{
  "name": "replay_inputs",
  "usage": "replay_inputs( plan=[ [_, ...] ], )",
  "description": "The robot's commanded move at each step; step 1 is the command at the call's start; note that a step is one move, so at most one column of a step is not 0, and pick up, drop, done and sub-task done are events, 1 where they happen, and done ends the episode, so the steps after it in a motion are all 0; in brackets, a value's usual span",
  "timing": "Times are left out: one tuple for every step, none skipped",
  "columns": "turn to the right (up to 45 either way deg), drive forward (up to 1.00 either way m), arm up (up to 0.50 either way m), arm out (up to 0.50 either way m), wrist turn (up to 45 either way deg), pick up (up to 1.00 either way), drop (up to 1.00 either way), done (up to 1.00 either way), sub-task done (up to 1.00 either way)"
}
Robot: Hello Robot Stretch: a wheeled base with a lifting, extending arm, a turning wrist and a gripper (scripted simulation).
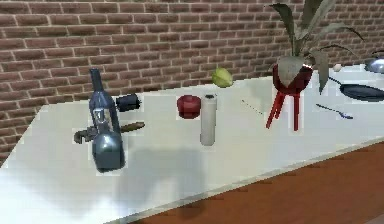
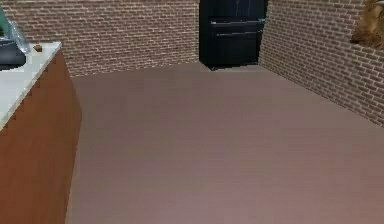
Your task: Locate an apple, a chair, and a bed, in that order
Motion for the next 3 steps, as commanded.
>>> replay_inputs(
  plan=[
    [0.0,0.0,0.0,0.0,0.0,0.0,0.0,0.0,1.0],
    [45.0,0.0,0.0,0.0,0.0,0.0,0.0,0.0,0.0],
    [45.0,0.0,0.0,0.0,0.0,0.0,0.0,0.0,0.0]
  ],
)
